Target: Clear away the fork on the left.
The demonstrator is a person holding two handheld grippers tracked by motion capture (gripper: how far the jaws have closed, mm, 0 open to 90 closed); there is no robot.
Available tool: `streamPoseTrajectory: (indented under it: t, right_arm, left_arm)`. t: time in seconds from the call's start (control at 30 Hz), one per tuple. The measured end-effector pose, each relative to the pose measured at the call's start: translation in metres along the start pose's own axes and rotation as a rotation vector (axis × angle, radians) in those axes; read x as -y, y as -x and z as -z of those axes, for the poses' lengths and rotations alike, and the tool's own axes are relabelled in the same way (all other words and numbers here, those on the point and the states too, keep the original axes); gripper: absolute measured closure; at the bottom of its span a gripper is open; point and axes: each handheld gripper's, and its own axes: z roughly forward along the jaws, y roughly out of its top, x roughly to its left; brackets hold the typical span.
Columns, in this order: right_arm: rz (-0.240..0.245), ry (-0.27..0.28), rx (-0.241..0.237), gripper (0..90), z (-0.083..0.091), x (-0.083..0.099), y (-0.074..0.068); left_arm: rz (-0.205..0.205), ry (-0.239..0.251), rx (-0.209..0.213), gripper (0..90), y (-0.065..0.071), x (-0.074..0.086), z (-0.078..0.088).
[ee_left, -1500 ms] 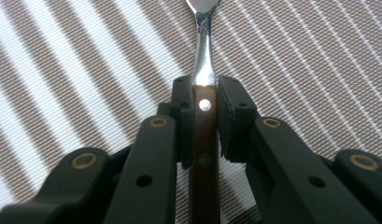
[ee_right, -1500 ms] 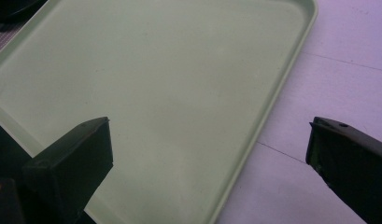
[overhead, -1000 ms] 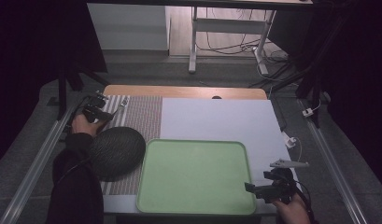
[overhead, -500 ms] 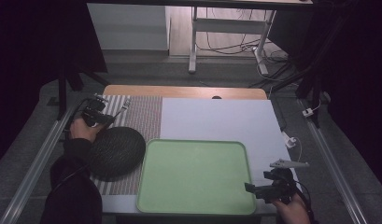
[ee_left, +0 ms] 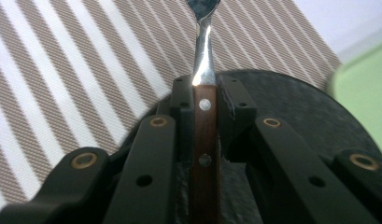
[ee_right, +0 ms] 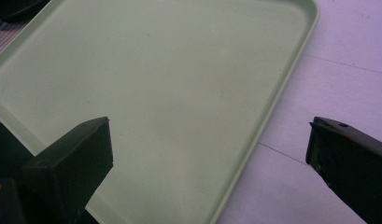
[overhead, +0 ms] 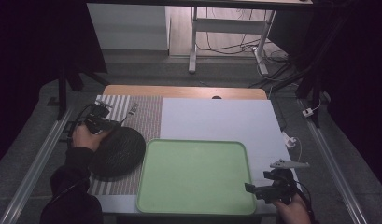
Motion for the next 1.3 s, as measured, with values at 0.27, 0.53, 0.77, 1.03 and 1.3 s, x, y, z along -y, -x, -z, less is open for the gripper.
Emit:
streamPoseTrajectory:
  t: [0.27, 0.53, 0.77, 1.03, 1.3]
  right_arm:
    - [0.008, 0.002, 0.001, 0.6, 0.000, 0.000, -0.001]
    - [0.014, 0.005, -0.002, 0.6, 0.001, 0.000, -0.001]
    - [0.017, 0.007, -0.003, 0.6, 0.001, 0.000, -0.002]
    - [0.019, 0.004, -0.002, 0.6, 0.001, 0.000, -0.002]
    - [0.021, 0.002, -0.002, 0.6, 0.001, 0.000, -0.002]
  left_arm:
    - [-0.036, 0.012, 0.025, 77.3, 0.027, 0.009, 0.008]
    - [-0.078, 0.014, 0.054, 77.3, 0.055, 0.015, 0.012]
    - [-0.117, 0.012, 0.083, 77.3, 0.080, 0.020, 0.014]
    - [-0.168, 0.007, 0.114, 77.3, 0.110, 0.026, 0.014]
    - [-0.210, -0.012, 0.141, 77.3, 0.140, 0.031, 0.009]
